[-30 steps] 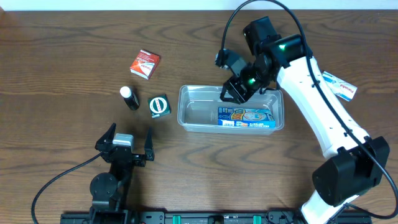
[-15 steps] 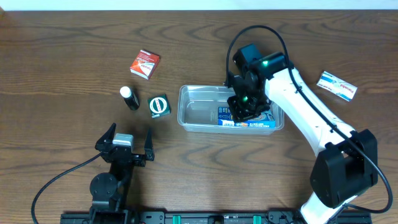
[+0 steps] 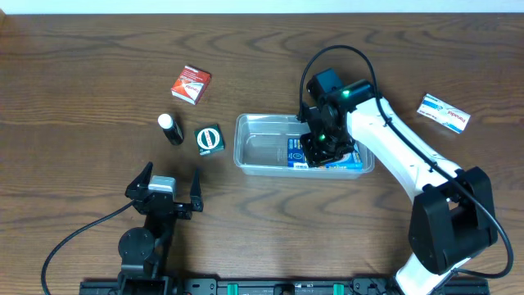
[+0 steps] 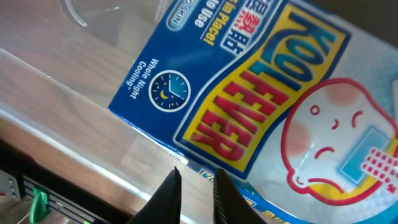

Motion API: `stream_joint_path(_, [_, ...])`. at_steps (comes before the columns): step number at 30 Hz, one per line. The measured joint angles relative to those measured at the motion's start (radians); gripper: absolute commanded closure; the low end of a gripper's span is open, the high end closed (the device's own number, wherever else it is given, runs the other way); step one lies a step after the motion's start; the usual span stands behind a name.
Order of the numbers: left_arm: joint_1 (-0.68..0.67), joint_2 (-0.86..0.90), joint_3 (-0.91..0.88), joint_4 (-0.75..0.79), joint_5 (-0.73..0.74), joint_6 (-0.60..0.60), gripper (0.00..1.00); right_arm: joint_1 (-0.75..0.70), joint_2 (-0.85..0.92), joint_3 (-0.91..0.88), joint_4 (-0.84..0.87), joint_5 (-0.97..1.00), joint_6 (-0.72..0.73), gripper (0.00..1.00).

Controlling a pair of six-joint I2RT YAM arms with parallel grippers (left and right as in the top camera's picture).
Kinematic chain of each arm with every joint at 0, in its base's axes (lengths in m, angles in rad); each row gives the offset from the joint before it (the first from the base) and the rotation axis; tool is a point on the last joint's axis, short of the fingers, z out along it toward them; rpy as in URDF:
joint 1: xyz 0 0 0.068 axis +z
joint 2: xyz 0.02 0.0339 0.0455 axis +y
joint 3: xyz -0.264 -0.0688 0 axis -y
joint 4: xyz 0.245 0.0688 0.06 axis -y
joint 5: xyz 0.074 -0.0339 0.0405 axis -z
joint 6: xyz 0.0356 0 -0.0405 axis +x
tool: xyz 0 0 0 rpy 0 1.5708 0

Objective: Pack container
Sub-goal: 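Release the blue box and push it flat into the container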

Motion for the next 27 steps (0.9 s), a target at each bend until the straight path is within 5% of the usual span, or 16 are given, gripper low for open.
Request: stream_joint_path(27, [0.000, 0.000, 0.000, 0.000, 0.000, 0.000, 0.02, 0.000, 0.000, -0.017, 0.031, 0.126, 0.000, 0.81])
